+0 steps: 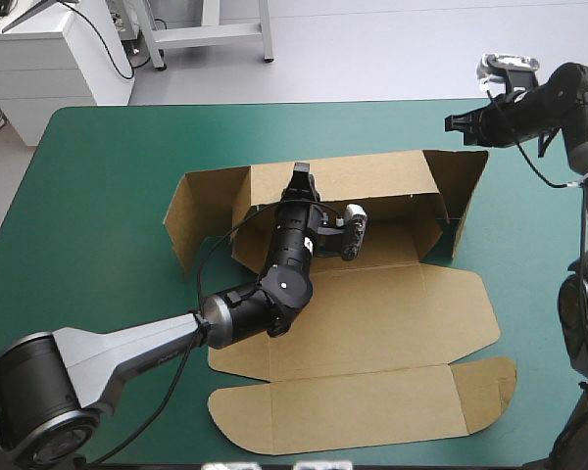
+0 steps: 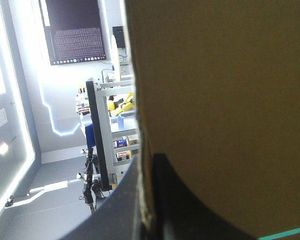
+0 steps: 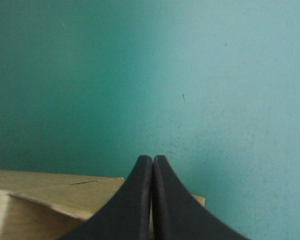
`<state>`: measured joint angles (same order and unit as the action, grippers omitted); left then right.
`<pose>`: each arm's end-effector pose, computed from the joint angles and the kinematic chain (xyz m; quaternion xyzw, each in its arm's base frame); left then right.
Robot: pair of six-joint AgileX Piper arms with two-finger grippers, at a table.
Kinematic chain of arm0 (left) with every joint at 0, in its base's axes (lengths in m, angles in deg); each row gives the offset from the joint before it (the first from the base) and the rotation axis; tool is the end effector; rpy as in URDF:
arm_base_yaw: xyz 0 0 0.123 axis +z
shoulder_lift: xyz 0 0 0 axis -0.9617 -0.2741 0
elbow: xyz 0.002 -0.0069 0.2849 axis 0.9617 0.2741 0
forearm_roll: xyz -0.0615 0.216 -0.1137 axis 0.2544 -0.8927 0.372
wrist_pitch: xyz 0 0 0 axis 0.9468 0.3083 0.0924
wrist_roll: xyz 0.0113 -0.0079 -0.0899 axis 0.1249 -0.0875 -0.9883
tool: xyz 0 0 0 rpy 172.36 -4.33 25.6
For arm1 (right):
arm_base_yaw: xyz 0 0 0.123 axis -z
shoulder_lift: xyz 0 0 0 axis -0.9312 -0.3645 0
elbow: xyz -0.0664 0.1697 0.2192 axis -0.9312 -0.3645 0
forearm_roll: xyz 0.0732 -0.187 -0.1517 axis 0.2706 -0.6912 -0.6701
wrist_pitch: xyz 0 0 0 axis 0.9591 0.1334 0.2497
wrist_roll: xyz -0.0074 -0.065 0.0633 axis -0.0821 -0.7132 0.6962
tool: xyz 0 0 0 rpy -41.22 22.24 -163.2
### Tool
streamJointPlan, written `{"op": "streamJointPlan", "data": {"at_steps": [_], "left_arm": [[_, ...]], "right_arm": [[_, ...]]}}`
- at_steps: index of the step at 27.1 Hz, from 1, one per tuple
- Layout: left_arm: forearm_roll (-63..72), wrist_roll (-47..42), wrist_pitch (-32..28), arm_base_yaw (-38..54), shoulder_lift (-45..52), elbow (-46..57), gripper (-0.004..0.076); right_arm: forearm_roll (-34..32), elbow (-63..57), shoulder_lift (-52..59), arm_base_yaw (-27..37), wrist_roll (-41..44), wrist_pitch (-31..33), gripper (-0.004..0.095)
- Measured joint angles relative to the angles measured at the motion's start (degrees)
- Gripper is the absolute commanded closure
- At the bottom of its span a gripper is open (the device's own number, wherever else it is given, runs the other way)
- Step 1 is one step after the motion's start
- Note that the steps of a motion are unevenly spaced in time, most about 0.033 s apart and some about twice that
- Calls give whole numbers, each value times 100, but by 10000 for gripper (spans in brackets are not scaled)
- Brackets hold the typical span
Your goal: Fold the box
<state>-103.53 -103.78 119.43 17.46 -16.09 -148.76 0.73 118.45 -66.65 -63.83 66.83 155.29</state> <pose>0.2640 -0.2860 0.2865 0.6137 0.4840 0.4041 0.4752 0.4235 -0.0065 0.3709 -0.0340 0.9404 0.1321 0.3116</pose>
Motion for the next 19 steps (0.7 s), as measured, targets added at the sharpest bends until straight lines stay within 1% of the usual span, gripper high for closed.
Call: {"op": "streamJointPlan", "data": {"at_steps": [3,6,10,15,17,18,19], "left_arm": [[0,0,5,0,0,0,731],[0,0,5,0,0,0,731],[0,0,5,0,0,0,731],[0,0,-1,0,0,0,731],[0,0,-1,0,0,0,731],[0,0,-1,0,0,0,731],[0,0,-1,0,0,0,731]], "right_arm": [[-32,21,-278,10,-52,387,929],[-75,-30,-334,92,-73,517,929],[211,-241,-219,332,-221,544,929],[645,-1034,284,534,-676,532,929],[1143,-1753,591,543,-1153,495,929],[1596,-2242,796,543,-1485,344,929],[1853,-2515,906,543,-1722,196,928]]}}
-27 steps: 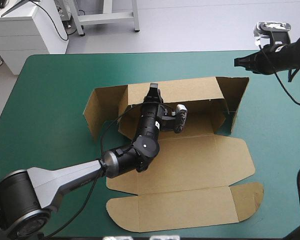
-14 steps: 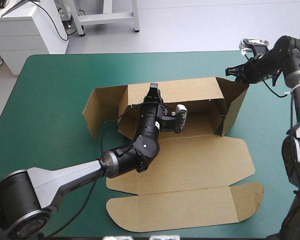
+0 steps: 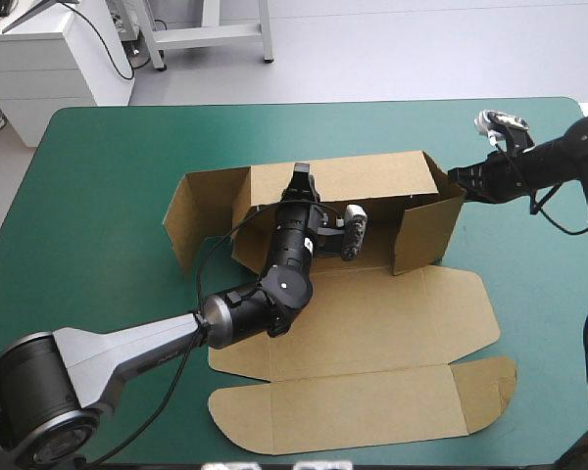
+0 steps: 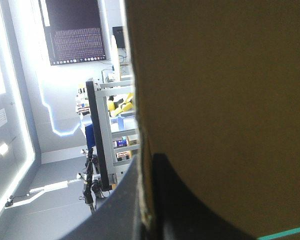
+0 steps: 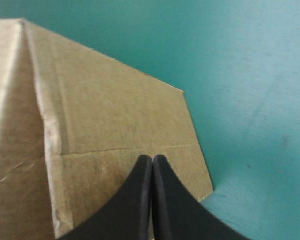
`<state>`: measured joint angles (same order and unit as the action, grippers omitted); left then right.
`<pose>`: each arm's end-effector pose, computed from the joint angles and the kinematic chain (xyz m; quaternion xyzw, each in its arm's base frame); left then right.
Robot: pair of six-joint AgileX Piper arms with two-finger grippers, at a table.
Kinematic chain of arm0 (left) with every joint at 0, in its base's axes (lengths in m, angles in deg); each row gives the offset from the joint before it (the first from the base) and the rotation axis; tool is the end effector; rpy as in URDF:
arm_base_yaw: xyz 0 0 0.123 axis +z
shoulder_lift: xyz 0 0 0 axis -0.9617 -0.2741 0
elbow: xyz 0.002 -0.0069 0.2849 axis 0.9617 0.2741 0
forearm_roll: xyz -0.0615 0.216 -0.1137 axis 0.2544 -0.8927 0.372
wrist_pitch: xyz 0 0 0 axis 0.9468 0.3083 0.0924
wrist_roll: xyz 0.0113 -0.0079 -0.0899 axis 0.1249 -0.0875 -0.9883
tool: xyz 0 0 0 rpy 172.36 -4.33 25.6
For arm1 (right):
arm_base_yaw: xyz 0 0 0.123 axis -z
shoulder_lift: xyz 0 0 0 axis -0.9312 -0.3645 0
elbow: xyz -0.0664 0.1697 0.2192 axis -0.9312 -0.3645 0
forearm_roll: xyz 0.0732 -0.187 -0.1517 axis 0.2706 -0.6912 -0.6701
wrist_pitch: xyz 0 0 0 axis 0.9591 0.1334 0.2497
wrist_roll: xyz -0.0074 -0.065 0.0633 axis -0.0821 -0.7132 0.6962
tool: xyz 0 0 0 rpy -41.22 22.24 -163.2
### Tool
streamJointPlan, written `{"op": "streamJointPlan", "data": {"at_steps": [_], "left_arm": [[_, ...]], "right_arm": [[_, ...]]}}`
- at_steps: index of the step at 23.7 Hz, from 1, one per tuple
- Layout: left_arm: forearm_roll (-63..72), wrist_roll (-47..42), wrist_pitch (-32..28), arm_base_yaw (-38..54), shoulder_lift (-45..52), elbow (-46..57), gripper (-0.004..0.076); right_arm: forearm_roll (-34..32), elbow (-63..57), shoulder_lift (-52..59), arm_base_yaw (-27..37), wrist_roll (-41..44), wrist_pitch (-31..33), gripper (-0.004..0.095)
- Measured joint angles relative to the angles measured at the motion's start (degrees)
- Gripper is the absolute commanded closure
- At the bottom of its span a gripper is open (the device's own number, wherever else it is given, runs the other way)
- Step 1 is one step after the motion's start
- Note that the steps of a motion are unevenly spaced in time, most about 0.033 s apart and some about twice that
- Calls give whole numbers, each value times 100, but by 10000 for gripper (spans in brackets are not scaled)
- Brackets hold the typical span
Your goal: Fold the box
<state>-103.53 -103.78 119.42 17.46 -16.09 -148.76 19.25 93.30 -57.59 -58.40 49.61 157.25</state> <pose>0.2640 -0.2860 0.2865 0.6137 0.4840 0.4041 0.4752 0.3698 -0.0129 0.3195 -0.0698 0.9347 0.2595 0.2328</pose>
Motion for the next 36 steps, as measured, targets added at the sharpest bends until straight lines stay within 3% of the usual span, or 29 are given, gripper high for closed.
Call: {"op": "streamJointPlan", "data": {"at_steps": [3,7,10,15,21,24,26,28,32,33,36], "left_arm": [[0,0,0,0,0,0,731],[0,0,0,0,0,0,731],[0,0,0,0,0,0,731],[0,0,-6,0,0,0,731],[0,0,-50,0,0,0,731],[0,0,-72,0,0,0,731],[0,0,-72,0,0,0,731],[0,0,-72,0,0,0,731],[0,0,-79,0,0,0,731],[0,0,-81,0,0,0,731],[0,0,-85,0,0,0,731]], "right_arm": [[903,-1259,629,0,-1398,-946,926],[1562,-2625,1361,0,-3275,-1742,927],[1787,-3206,1613,0,-4135,-2014,922],[1875,-3334,1625,0,-4686,-1916,894],[1614,-3336,1625,0,-4881,-1516,733],[1536,-3336,1625,0,-4981,-1593,576],[1524,-3336,1625,0,-4984,-1624,556],[1492,-3336,1625,0,-4921,-1557,575],[1187,-3336,1625,0,-4006,-1224,879],[1078,-3310,1625,0,-3776,-1146,915],[885,-2884,1684,0,-2621,-798,910]]}}
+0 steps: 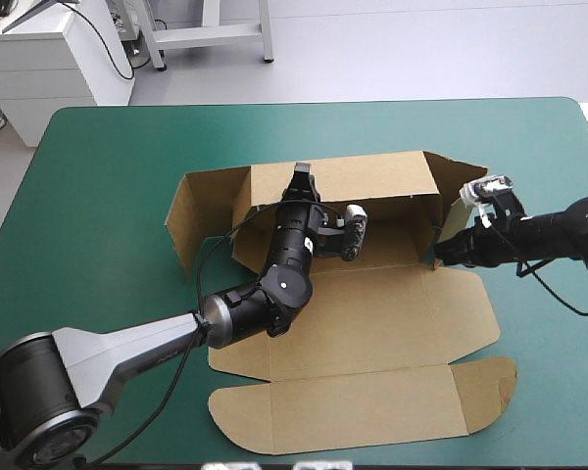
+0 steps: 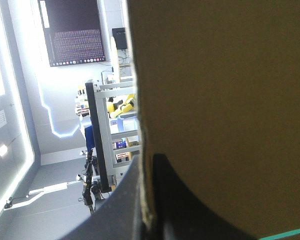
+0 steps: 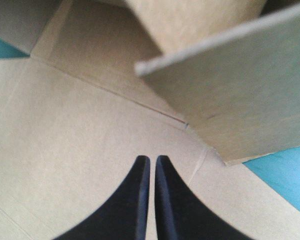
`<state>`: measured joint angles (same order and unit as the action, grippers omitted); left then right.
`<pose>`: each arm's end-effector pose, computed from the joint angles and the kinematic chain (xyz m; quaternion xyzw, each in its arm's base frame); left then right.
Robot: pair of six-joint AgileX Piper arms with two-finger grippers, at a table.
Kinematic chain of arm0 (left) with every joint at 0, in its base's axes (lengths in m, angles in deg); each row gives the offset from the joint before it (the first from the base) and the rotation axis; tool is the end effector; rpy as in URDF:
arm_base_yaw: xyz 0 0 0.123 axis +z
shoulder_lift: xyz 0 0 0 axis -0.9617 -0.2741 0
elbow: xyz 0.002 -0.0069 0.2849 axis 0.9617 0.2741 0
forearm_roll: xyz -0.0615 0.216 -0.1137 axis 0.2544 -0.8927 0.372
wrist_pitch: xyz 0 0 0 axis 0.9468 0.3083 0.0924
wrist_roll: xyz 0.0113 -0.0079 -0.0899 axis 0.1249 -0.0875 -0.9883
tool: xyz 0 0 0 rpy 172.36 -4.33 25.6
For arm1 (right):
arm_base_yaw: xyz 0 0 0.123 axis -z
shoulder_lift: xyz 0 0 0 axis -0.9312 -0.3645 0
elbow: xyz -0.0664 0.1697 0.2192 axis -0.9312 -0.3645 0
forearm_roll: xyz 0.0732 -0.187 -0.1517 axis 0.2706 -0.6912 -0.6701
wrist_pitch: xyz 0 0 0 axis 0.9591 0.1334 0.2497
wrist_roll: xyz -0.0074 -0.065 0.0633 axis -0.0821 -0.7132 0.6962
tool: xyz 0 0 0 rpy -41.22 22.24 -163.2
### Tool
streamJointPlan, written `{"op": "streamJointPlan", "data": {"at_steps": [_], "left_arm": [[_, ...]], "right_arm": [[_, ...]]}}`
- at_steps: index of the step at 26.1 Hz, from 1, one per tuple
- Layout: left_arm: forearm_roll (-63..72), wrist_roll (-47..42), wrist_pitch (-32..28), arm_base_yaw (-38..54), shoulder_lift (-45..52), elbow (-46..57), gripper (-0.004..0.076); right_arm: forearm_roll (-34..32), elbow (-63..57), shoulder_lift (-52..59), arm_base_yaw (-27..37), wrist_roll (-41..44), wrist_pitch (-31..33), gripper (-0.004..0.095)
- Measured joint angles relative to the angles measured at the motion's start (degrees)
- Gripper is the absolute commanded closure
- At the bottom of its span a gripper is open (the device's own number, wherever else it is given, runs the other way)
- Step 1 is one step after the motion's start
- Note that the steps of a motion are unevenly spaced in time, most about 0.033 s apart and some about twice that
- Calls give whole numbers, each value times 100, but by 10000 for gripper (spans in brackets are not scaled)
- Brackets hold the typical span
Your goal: Fold the box
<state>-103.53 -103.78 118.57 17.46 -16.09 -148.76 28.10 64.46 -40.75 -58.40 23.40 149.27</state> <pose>0.2636 -0.2872 0.2860 0.6178 0.4818 0.3985 0.4769 0.2829 0.0081 0.2853 -0.1926 0.9043 0.2580 0.2803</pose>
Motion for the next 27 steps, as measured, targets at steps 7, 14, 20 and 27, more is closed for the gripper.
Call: {"op": "streamJointPlan", "data": {"at_steps": [7,14,20,27], "left_arm": [[0,0,0,0,0,0,731],[0,0,-22,7,0,0,731],[0,0,-23,7,0,0,731],[0,0,-23,7,0,0,731]], "right_arm": [[-1186,2360,97,0,2344,103,910],[-2581,4272,-652,0,3530,566,909],[-3175,5170,-1442,-188,3911,943,908],[-3856,5672,-2375,-922,4097,1022,908]]}}
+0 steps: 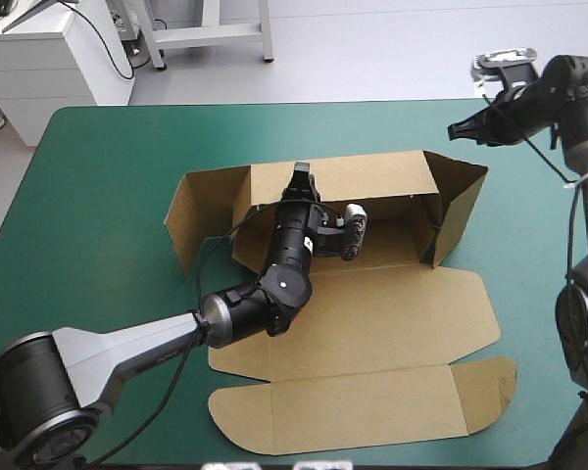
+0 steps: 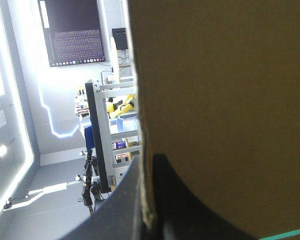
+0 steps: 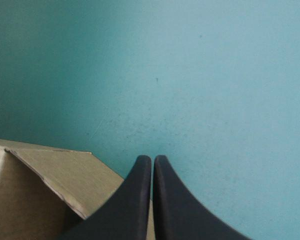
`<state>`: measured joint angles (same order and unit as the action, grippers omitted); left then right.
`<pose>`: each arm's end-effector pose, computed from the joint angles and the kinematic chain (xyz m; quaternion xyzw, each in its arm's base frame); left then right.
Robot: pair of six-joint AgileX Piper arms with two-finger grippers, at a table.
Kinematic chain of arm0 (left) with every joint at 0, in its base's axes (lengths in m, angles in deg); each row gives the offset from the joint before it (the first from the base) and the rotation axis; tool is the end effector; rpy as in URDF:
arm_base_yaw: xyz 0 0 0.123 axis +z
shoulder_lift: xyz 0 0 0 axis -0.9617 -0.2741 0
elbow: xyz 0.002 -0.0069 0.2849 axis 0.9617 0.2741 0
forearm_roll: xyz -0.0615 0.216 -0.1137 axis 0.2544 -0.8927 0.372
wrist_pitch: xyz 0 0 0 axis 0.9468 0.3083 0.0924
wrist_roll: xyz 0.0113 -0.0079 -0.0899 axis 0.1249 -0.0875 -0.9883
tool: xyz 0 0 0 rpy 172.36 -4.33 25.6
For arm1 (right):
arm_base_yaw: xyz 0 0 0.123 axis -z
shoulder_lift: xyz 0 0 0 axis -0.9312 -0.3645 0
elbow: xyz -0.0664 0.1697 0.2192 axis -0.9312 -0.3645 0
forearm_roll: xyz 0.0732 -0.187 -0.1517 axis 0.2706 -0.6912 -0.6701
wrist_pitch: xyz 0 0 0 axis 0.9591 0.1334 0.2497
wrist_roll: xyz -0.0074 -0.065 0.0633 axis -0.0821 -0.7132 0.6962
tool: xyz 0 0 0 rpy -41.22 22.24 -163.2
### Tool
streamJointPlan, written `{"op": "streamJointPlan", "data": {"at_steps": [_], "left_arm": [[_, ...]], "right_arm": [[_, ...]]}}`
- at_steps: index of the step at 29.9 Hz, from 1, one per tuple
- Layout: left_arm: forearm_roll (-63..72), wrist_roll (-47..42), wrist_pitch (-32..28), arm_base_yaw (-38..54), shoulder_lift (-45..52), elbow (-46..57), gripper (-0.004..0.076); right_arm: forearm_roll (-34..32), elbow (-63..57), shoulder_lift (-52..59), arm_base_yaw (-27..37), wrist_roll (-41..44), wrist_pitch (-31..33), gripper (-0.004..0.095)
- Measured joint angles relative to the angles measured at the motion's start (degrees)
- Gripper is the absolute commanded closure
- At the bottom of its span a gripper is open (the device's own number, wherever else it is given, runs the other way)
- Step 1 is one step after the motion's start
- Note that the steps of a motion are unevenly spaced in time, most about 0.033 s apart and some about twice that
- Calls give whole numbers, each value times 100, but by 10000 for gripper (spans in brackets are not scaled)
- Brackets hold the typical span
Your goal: Fold the box
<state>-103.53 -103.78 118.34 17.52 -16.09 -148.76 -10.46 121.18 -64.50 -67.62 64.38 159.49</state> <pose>0.2638 -0.2872 0.2858 0.6186 0.4815 0.3972 0.4771 0.4083 0.0066 0.3926 -0.1050 0.9452 0.0399 0.3067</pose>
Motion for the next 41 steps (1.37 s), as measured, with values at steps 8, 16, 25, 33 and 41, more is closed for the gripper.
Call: {"op": "streamJointPlan", "data": {"at_steps": [8,16,25,33,41], "left_arm": [[0,0,-5,0,0,0,731],[0,0,-4,0,0,0,731],[0,-17,-4,0,0,0,731],[0,-22,-4,0,0,0,731],[0,-22,-4,0,0,0,731]], "right_arm": [[-78,23,-354,-177,28,157,910],[-43,-729,-112,-177,-105,150,910],[1030,-2830,929,-139,-1328,-1055,910],[3035,-4957,1800,334,-3821,-2696,910],[5345,-6100,2216,1052,-6854,-2751,829]]}}
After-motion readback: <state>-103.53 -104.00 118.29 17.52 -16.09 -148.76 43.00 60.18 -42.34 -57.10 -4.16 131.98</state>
